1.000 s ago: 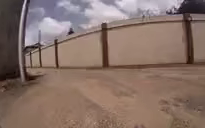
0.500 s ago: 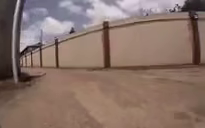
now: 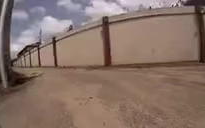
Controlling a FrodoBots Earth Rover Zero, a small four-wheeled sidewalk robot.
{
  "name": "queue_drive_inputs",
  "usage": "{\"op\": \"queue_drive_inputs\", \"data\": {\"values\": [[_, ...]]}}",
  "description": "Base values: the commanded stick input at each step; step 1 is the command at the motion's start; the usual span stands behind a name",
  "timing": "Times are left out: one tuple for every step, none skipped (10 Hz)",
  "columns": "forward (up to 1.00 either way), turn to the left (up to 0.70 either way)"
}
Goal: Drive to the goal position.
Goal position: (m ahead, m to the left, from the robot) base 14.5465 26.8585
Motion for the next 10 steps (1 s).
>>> {"op": "queue_drive_inputs", "data": {"values": [[0.85,0.0],[0.85,0.0],[0.85,0.0],[0.85,0.0],[0.85,0.0],[0.85,0.0],[0.85,0.0],[0.85,0.0],[0.85,0.0],[0.85,0.0]]}}
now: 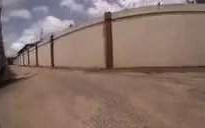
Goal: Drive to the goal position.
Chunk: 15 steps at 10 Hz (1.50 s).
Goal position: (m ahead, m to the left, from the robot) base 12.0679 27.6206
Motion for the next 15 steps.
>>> {"op": "queue_drive_inputs", "data": {"values": [[0.85,0.0],[0.85,0.0],[0.85,0.0],[0.85,0.34],[0.85,0.34],[0.85,0.34],[0.85,0.34],[0.85,0.34],[0.85,0.34],[0.85,0.34],[0.85,0.23],[0.85,0.01],[0.85,0.0],[0.85,0.0],[0.85,0.0]]}}
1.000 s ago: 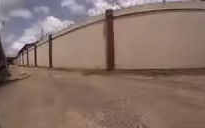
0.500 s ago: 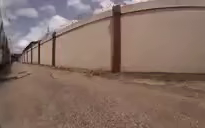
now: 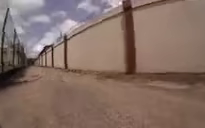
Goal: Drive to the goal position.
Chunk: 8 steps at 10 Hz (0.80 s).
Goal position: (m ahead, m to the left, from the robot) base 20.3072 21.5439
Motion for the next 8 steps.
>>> {"op": "queue_drive_inputs", "data": {"values": [[0.85,0.0],[0.85,0.0],[0.85,0.0],[0.85,0.0],[0.85,0.0],[0.85,0.0],[0.85,0.0],[0.85,0.0]]}}
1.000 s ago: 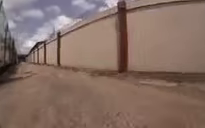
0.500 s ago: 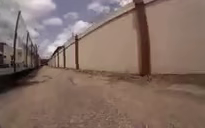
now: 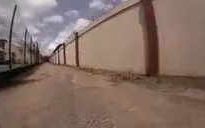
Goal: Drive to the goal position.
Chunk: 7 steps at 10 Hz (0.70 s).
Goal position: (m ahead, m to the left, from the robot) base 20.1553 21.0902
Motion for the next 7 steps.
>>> {"op": "queue_drive_inputs", "data": {"values": [[0.85,0.0],[0.85,0.0],[0.85,0.0],[0.85,0.0],[0.85,0.0],[0.85,0.0],[0.85,0.0]]}}
